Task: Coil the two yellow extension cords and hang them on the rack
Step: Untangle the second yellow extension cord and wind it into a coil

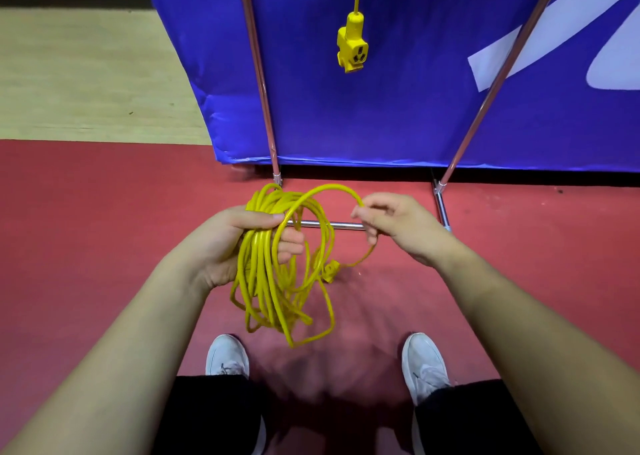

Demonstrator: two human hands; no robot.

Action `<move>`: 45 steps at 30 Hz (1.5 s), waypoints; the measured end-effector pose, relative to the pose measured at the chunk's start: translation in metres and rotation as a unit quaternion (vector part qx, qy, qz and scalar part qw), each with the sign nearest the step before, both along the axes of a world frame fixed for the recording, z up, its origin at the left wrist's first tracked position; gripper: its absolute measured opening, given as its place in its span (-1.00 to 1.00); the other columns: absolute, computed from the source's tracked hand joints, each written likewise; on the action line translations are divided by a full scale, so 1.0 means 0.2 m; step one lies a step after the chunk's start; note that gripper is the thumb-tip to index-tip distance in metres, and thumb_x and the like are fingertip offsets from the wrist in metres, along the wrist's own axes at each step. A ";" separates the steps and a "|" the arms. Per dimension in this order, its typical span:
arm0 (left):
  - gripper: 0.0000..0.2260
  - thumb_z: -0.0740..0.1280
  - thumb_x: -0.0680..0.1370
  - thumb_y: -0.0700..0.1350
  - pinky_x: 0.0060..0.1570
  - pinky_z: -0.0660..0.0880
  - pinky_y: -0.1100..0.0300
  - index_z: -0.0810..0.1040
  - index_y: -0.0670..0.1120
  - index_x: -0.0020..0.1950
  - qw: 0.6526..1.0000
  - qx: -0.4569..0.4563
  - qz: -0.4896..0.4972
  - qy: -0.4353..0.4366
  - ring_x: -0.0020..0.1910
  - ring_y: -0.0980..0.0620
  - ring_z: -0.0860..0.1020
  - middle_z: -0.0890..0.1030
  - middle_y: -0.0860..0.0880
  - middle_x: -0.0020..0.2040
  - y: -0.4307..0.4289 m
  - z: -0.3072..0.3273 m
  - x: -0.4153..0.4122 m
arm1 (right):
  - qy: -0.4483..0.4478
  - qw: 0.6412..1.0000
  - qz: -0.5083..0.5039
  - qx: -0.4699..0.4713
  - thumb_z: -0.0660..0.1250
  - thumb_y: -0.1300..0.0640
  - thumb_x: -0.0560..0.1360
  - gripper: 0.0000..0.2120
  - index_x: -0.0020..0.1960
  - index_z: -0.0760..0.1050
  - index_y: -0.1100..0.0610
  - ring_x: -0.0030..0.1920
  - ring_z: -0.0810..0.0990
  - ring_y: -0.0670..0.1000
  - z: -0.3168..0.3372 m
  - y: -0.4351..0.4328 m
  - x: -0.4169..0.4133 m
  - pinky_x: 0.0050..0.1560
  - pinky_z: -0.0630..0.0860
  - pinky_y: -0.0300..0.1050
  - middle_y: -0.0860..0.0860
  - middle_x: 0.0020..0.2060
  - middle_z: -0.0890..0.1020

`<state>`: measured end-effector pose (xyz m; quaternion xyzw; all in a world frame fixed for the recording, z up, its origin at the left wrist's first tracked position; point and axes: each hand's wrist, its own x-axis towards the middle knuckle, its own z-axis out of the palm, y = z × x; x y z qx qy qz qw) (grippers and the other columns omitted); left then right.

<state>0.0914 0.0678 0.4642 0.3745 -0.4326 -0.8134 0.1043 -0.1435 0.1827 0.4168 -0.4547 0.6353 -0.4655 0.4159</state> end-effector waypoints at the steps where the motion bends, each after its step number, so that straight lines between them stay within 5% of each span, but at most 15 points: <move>1: -0.81 0.30 0.38 -0.21 -0.27 0.64 0.06 0.66 -0.27 -0.18 1.000 0.013 0.006 -0.007 -0.25 -0.17 0.69 0.68 -0.29 -0.19 0.00 -0.01 0.00 | -0.003 1.000 -0.013 -0.015 0.30 0.16 0.58 -0.84 -0.06 0.59 0.23 -0.40 0.34 0.03 0.02 -0.01 0.01 -0.32 0.30 -0.09 0.12 -0.43 0.37; 9: -0.67 0.48 0.20 -0.16 -0.15 0.63 0.01 0.69 -0.23 -0.07 0.998 0.014 -0.037 0.038 -0.04 -0.27 0.66 0.64 -0.36 -0.01 -0.03 -0.01 0.05 | 0.156 0.979 0.129 0.021 0.35 0.18 0.55 -0.83 -0.11 0.67 0.23 -0.52 0.29 -0.16 0.21 -0.03 0.08 -0.45 0.19 -0.40 -0.16 -0.60 0.38; 16: -0.68 0.62 0.13 -0.08 -0.47 0.50 0.19 0.63 -0.19 -0.24 0.995 -0.018 -0.087 0.051 -0.53 -0.04 0.52 0.60 -0.17 -0.36 0.00 -0.02 0.04 | 0.195 0.970 0.147 -0.010 0.35 0.07 0.55 -0.80 -0.18 0.64 0.14 -0.39 0.29 -0.08 0.27 -0.06 0.19 -0.36 0.24 -0.17 0.04 -0.42 0.42; 20: -0.68 0.55 0.22 -0.13 -0.51 0.41 0.24 0.48 -0.21 -0.20 0.990 0.001 -0.090 0.106 -0.58 0.04 0.41 0.46 -0.08 -0.46 0.04 -0.01 0.02 | 0.129 0.976 0.173 0.002 0.35 0.07 0.55 -0.78 -0.12 0.61 0.23 -0.40 0.38 -0.10 0.19 -0.03 0.16 -0.35 0.34 -0.23 0.05 -0.42 0.47; 24: -0.79 0.43 0.28 -0.17 -0.54 0.35 0.29 0.47 -0.20 -0.21 0.987 0.038 -0.027 0.156 -0.62 0.14 0.34 0.40 0.01 -0.50 0.02 0.02 0.03 | 0.170 0.945 0.242 0.139 0.36 0.04 0.55 -0.68 -0.19 0.48 0.30 -0.39 0.34 -0.15 -0.03 0.02 0.02 -0.29 0.29 -0.18 -0.12 -0.46 0.43; 27: -0.86 0.41 0.25 -0.17 -0.51 0.43 0.27 0.57 -0.20 -0.26 0.992 0.030 0.005 0.125 -0.58 0.07 0.43 0.47 -0.05 -0.48 -0.01 0.04 0.07 | 0.038 0.972 0.179 0.147 0.31 0.14 0.57 -0.77 -0.08 0.48 0.33 -0.15 0.66 0.05 -0.16 0.06 -0.05 0.05 0.51 -0.06 0.07 -0.29 0.65; 29: -0.84 0.42 0.24 -0.15 -0.44 0.55 0.20 0.63 -0.23 -0.29 0.998 0.001 -0.015 0.066 -0.50 -0.01 0.57 0.59 -0.13 -0.42 -0.01 0.03 0.08 | -0.042 0.991 0.090 0.087 0.28 0.17 0.59 -0.87 -0.06 0.49 0.24 -0.23 0.65 0.19 -0.14 0.04 -0.04 -0.05 0.53 0.00 0.14 -0.36 0.56; 31: -0.82 0.43 0.23 -0.14 -0.38 0.61 0.14 0.66 -0.25 -0.31 0.999 -0.012 -0.037 0.015 -0.41 -0.09 0.65 0.65 -0.20 -0.36 0.01 0.01 0.08 | -0.065 0.997 0.028 0.023 0.25 0.19 0.60 -0.88 -0.09 0.52 0.14 -0.38 0.52 0.09 -0.09 0.00 0.00 -0.26 0.43 -0.06 0.08 -0.41 0.49; 36: -0.54 0.65 -0.01 -0.04 -0.29 0.63 0.07 0.69 -0.22 -0.21 0.998 0.031 -0.043 0.044 -0.26 -0.14 0.69 0.69 -0.26 -0.19 -0.01 0.00 0.07 | 0.010 0.999 0.041 0.000 0.25 0.16 0.61 -0.82 -0.08 0.61 0.16 -0.45 0.26 -0.04 -0.03 -0.03 0.04 -0.38 0.20 -0.16 -0.04 -0.50 0.35; 40: -0.50 0.61 0.07 0.13 -0.26 0.63 0.07 0.68 -0.20 -0.19 0.996 0.036 -0.061 0.055 -0.23 -0.15 0.69 0.68 -0.26 -0.19 -0.02 -0.01 0.08 | 0.111 0.988 0.105 0.020 0.33 0.19 0.56 -0.83 -0.10 0.65 0.25 -0.49 0.32 -0.18 0.09 -0.03 0.09 -0.42 0.26 -0.35 -0.11 -0.55 0.42; 45: -0.62 0.62 0.15 0.03 -0.40 0.55 0.18 0.65 -0.19 -0.22 0.992 -0.005 -0.118 0.047 -0.46 -0.05 0.59 0.61 -0.16 -0.36 0.03 -0.03 0.05 | 0.201 0.960 0.197 -0.003 0.39 0.07 0.52 -0.84 -0.12 0.66 0.15 -0.30 0.49 -0.07 0.24 -0.05 0.26 -0.21 0.45 -0.11 0.08 -0.30 0.63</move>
